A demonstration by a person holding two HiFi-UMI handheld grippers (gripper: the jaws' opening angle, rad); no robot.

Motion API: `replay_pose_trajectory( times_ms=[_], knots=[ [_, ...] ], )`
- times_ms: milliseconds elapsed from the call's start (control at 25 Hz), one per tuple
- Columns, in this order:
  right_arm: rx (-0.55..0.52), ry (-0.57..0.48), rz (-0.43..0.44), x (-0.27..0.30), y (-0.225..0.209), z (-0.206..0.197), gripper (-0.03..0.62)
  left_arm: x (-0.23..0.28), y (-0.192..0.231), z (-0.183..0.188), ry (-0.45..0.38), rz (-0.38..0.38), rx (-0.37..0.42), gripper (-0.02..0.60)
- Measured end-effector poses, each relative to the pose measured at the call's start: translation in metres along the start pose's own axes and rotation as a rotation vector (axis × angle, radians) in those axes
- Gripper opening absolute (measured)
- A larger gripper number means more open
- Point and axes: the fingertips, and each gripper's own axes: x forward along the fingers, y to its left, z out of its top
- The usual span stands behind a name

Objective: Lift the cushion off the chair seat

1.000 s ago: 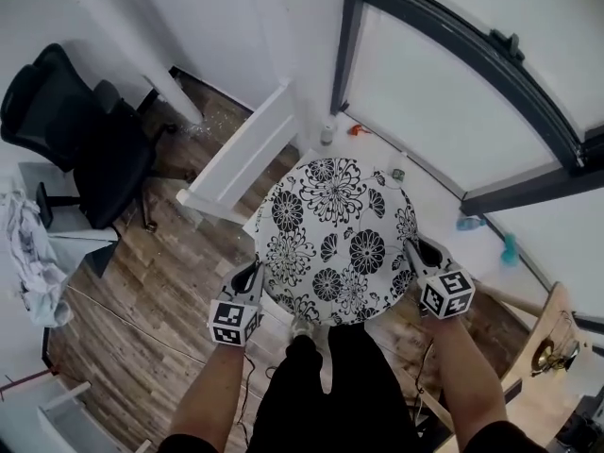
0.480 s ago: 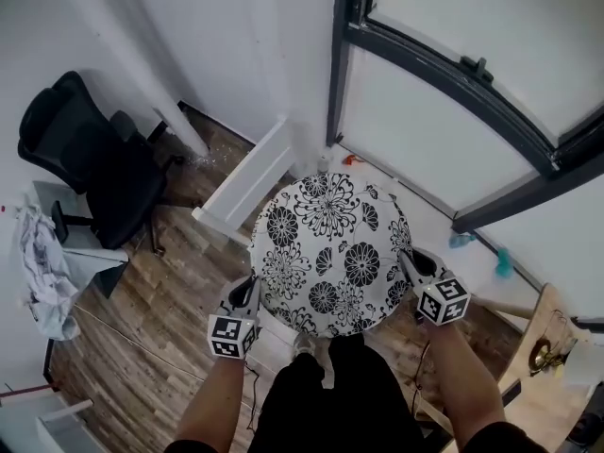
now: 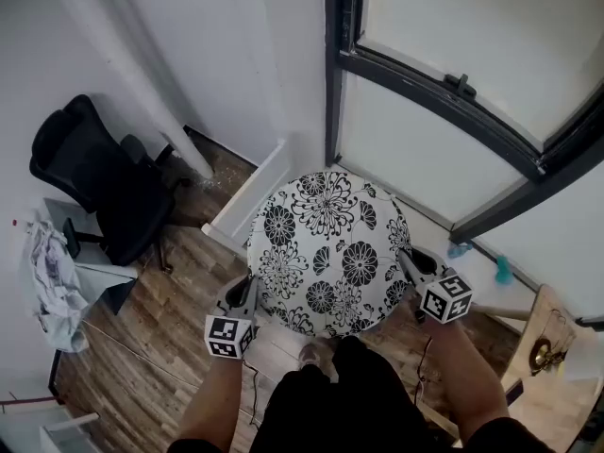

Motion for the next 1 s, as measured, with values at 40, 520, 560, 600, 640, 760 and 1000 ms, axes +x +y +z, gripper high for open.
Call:
replay_pose_trajectory(
  times_ms=[40, 520, 560, 600, 640, 760, 1000],
  knots=[
    [0.024, -0.016, 0.005, -0.003, 0.001, 0.004, 0.057, -0.003, -0.001, 0.004, -0.008, 0.003, 0.0, 0.018],
    [0.052, -0.111, 0.045, -0.011, 0.005, 0.01, 0.057, -0.02, -0.006, 0.026, -0.106, 0.014, 0.019, 0.018],
    [0.051, -0.119, 0.051, -0.007, 0.002, 0.002, 0.057, -0.018, -0.005, 0.022, -0.112, 0.015, 0.028, 0.018],
    [0.051, -0.127, 0.058, -0.004, -0.002, -0.005, 0.057, -0.015, -0.005, 0.018, -0.118, 0.016, 0.035, 0.018],
    [0.055, -0.137, 0.067, 0.0, -0.004, -0.01, 0.057, -0.012, -0.005, 0.015, -0.122, 0.018, 0.042, 0.018],
    [0.096, -0.169, 0.107, 0.01, -0.012, -0.023, 0.057, -0.004, -0.004, 0.005, -0.135, 0.026, 0.055, 0.018],
    [0.148, -0.238, 0.19, 0.017, -0.013, -0.034, 0.057, 0.003, -0.001, -0.01, -0.166, 0.042, 0.076, 0.018]
  ],
)
